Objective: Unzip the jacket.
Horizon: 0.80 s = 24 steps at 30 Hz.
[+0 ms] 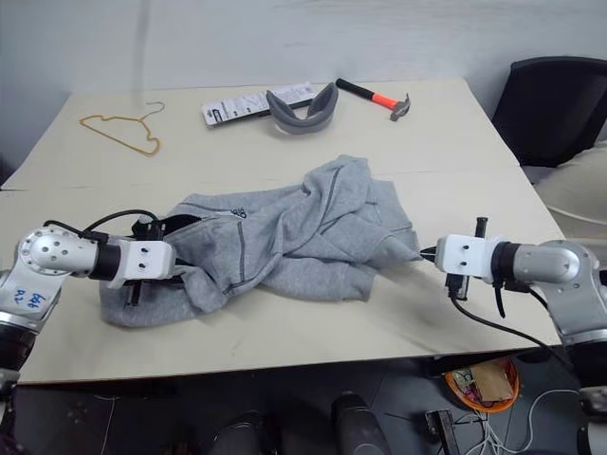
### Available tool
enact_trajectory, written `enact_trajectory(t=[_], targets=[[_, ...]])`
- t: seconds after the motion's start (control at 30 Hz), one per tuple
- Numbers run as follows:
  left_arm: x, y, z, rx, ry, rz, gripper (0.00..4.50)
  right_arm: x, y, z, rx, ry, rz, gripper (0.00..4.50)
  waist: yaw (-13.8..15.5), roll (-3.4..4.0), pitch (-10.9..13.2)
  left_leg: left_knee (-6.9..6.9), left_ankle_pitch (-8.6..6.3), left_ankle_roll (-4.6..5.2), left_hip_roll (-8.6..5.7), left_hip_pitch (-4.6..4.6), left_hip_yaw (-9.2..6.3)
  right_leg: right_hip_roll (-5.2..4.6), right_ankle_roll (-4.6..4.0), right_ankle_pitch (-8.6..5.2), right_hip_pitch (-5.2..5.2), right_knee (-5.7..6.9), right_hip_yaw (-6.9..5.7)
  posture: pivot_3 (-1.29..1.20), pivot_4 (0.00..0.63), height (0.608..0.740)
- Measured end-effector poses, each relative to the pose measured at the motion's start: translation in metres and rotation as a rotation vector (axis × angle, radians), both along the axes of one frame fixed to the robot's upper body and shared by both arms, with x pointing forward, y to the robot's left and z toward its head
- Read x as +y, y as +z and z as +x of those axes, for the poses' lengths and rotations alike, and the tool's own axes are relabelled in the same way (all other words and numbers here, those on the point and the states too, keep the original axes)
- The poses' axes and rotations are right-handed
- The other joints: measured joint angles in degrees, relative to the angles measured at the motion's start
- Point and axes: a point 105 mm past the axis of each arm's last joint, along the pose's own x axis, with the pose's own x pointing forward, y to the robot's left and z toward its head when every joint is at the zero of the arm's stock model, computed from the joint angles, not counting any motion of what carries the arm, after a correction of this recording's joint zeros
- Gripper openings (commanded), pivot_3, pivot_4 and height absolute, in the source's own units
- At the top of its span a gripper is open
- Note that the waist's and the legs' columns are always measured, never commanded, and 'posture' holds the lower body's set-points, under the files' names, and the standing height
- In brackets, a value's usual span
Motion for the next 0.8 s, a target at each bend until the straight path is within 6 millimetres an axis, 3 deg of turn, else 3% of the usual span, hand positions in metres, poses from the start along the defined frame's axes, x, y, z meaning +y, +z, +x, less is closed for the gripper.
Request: enact_trajectory(t=[0.17,0.27,0.4,0.57,0.73,0.8], targets=[[0.003,0.0,-0.001,0.013,0.002,-0.001,0.37,0.01,-0.003,-0.009,0.017,0.045,-0.003,0.07,0.01,0.0,0.0,-0.01,-0.01,-0.01,0.02,0.0,0.0,0.03,0.0,0.0,0.0,0.0,-0.01,0.0,0.15,0.74],[0.004,0.001,-0.001,0.024,0.014,-0.008,0.37,0.017,-0.001,-0.008,0.03,0.046,0.031,0.65,-0.22,0.0,0.0,0.0,-0.02,-0.02,0.04,0.02,0.03,0.05,0.0,0.0,-0.01,0.02,0.02,0.0,0.15,0.74],[0.003,0.001,-0.002,0.036,0.019,-0.016,0.37,0.018,0.0,-0.005,0.031,0.017,0.045,1.92,-0.04,0.0,0.0,0.0,-0.03,-0.04,0.03,-0.02,0.02,0.04,0.0,0.0,-0.05,-0.01,0.02,0.0,0.15,0.74],[0.001,0.002,-0.003,0.038,0.019,-0.018,0.37,0.022,-0.001,-0.008,0.045,0.026,0.054,1.92,-0.05,0.0,0.0,-0.01,-0.05,-0.04,0.02,-0.03,0.03,0.04,0.0,0.0,-0.05,-0.03,0.02,0.0,0.15,0.74],[-0.002,0.002,-0.004,0.037,0.016,-0.024,0.37,0.036,0.001,0.008,0.025,0.021,0.134,1.92,-0.09,-0.01,0.0,0.02,-0.05,-0.05,0.03,-0.02,0.09,0.06,0.0,0.0,-0.05,-0.01,0.01,0.0,0.15,0.74],[-0.005,0.001,-0.003,0.037,0.009,-0.034,0.37,0.044,-0.003,0.017,0.033,0.017,0.168,1.54,-0.1,-0.01,0.01,0.03,-0.06,-0.04,0.01,-0.02,0.19,0.05,0.0,0.0,-0.06,0.0,0.02,0.0,0.15,0.74]])
